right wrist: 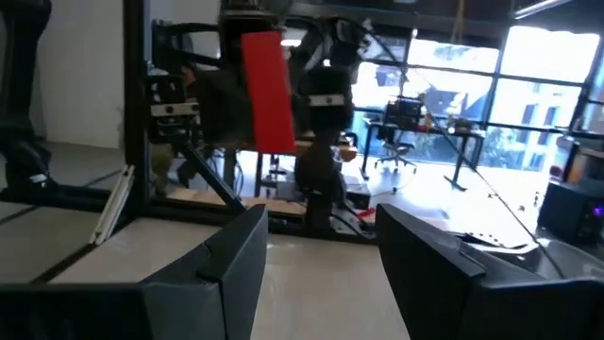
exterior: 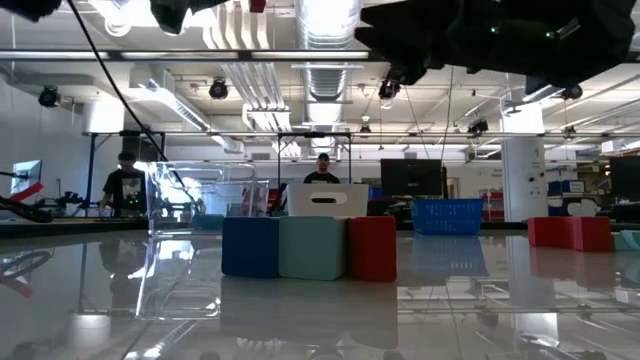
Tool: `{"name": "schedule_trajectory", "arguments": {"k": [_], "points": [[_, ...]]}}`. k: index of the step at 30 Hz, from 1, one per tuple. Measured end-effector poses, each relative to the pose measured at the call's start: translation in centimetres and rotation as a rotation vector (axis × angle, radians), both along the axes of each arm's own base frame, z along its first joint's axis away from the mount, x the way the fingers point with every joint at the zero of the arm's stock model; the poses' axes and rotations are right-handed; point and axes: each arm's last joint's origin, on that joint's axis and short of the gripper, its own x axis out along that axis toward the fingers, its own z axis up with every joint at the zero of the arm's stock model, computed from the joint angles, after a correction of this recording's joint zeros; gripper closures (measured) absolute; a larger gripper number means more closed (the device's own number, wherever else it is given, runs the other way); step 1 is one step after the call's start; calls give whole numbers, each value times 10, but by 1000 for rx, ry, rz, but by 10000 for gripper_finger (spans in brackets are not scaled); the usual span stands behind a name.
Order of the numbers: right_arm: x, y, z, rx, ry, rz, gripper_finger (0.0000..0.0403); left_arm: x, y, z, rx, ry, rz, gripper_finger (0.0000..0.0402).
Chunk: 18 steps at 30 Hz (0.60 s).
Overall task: Sort & place blocks by color
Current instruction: Put the bottom red block into the white bin
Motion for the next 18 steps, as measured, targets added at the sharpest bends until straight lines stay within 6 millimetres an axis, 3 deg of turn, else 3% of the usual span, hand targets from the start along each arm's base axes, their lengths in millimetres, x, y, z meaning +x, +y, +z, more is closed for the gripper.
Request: {"name": "schedule_trajectory", "arguments": {"k": [9,18], "points": [[36,5,1,61,11,45,213,12,-8,-31,-16,62,-55,308],[58,11,9,113,72,175,193,15,-10,-38,-80,59,-86,307]]}}
